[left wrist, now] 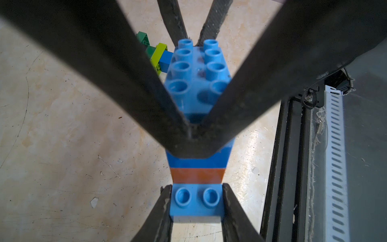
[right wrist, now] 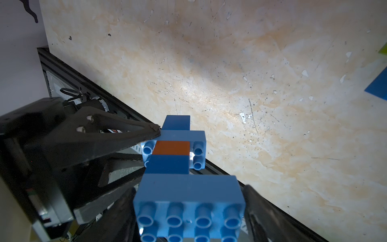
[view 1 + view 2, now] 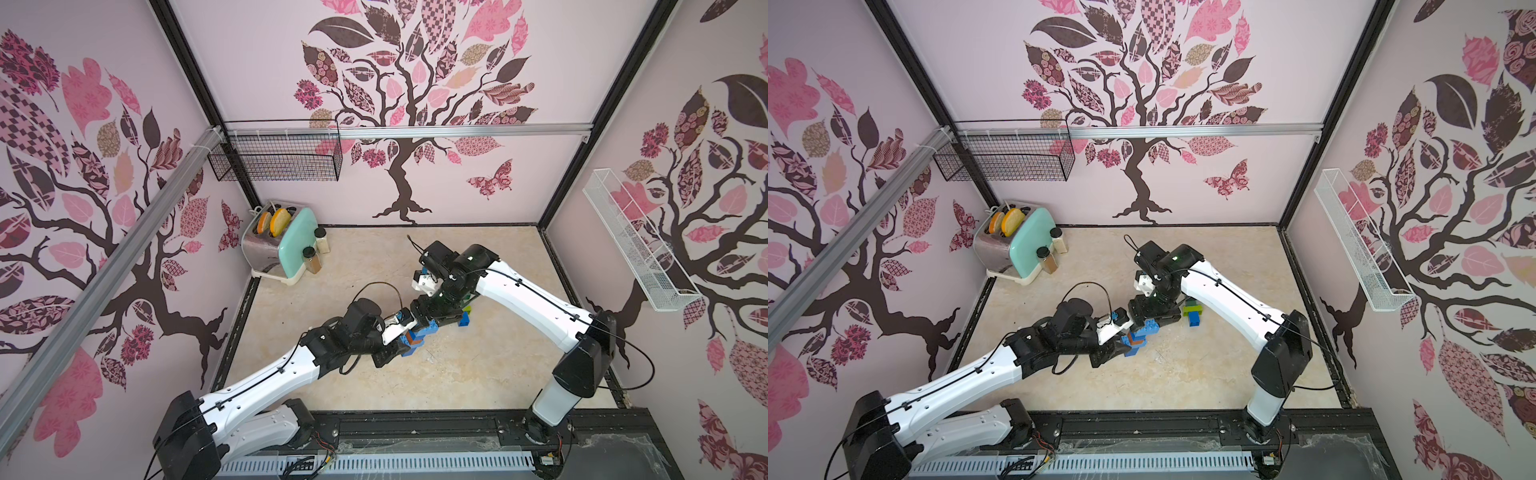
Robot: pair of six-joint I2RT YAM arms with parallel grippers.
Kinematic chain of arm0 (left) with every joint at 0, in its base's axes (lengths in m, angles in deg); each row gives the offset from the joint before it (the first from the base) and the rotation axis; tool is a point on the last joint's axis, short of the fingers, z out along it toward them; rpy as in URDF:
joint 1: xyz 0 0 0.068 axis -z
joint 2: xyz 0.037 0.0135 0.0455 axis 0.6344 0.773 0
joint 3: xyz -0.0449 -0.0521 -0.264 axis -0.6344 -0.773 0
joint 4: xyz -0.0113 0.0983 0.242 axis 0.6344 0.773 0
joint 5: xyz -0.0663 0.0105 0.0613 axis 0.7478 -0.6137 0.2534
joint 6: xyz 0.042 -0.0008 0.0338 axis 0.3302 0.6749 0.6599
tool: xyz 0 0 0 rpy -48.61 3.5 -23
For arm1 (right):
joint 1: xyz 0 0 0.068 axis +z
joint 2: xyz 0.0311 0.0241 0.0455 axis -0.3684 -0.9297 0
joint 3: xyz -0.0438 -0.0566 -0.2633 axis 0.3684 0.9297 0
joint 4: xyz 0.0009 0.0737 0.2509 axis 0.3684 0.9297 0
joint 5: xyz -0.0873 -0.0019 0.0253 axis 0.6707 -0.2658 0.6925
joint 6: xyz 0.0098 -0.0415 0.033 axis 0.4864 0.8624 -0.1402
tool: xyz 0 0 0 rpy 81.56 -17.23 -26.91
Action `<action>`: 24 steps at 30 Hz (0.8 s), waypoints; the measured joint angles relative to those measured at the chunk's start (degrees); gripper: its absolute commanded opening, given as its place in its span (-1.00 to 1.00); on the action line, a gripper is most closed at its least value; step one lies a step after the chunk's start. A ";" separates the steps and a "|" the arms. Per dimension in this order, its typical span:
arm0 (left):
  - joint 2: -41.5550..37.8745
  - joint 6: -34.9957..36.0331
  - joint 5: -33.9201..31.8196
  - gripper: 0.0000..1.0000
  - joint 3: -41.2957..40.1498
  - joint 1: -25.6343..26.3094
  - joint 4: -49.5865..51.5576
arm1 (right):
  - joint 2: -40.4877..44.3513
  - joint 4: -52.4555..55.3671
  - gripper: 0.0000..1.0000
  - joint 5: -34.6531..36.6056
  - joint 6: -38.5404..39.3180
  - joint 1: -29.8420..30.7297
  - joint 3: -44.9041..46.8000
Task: Assemble the letter f with lego
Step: Place the lego brick at the center of the board.
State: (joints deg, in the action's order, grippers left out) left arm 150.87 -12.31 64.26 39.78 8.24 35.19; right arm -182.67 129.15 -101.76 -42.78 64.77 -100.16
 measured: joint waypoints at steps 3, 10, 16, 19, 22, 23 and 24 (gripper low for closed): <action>-0.11 -0.26 0.46 -0.31 0.00 0.00 0.17 | 0.00 -0.52 0.67 -0.04 -0.31 -1.11 -0.09; 0.04 -2.10 1.90 -0.31 0.00 0.02 0.44 | -0.87 -2.51 0.94 -0.35 -2.36 -7.37 -3.72; 6.36 -6.78 6.58 -0.29 2.29 -0.35 0.66 | -0.11 -4.50 0.99 2.34 -3.17 -16.70 -4.85; 11.54 -10.51 11.47 -0.29 4.81 -3.04 -0.42 | 2.34 -5.03 0.99 4.42 -2.97 -19.43 -2.80; 15.80 -14.64 15.78 -0.29 6.38 -7.41 -2.89 | 6.47 -5.18 0.98 5.79 -2.73 -19.56 0.66; 17.22 -16.15 17.16 -0.29 6.84 -9.07 -3.76 | 7.96 -5.31 0.99 6.12 -2.60 -19.41 1.92; 18.56 -17.38 18.43 -0.28 7.32 -10.45 -4.39 | 9.33 -5.66 0.99 6.29 -2.56 -19.39 3.23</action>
State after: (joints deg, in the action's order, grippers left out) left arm 169.43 -29.68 82.69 47.10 -2.21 30.80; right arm -173.34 123.49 -95.46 -45.34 45.38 -96.92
